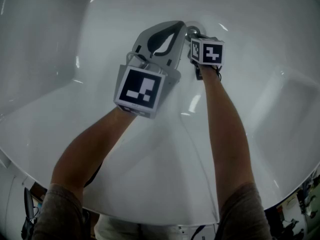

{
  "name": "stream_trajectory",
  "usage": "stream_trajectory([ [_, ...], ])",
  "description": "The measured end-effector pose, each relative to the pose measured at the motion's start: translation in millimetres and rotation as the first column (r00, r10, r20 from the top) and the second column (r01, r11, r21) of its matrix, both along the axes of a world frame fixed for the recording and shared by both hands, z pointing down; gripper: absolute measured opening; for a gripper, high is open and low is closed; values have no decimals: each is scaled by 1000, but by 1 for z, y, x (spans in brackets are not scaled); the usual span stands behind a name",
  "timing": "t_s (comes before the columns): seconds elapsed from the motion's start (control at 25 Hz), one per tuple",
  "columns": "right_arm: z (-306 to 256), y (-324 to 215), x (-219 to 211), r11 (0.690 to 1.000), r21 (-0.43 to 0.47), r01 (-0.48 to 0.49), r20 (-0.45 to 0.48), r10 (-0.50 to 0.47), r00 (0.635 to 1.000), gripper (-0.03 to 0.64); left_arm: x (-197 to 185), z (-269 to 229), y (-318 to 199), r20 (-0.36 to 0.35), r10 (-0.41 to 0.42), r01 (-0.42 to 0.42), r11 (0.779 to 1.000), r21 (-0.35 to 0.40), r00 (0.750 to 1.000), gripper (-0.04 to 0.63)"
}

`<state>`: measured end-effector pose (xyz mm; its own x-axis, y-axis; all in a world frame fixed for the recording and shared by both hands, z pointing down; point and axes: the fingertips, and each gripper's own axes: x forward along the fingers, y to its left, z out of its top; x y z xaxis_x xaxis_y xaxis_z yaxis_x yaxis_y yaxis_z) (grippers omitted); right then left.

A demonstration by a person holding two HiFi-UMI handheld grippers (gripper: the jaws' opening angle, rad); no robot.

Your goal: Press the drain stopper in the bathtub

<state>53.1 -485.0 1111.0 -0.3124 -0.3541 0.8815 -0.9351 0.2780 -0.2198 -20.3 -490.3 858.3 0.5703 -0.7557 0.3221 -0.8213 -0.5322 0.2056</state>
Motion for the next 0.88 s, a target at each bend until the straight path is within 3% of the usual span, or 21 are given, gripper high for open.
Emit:
stream_trajectory([
  [0.24, 3, 2, 0, 1000, 14, 10, -30, -10, 999, 2, 1, 5, 2, 2, -3, 3, 1000, -11, 1000, 2],
  [0.52, 5, 0, -3, 999, -29, 16, 29, -15, 999, 2, 2, 8, 4, 10, 9, -9, 1000, -14, 1000, 2],
  [0.88, -8, 3, -1, 1000, -6, 15, -9, -15, 1000, 0, 4, -7, 8, 12, 15, -15, 1000, -8, 1000, 2],
])
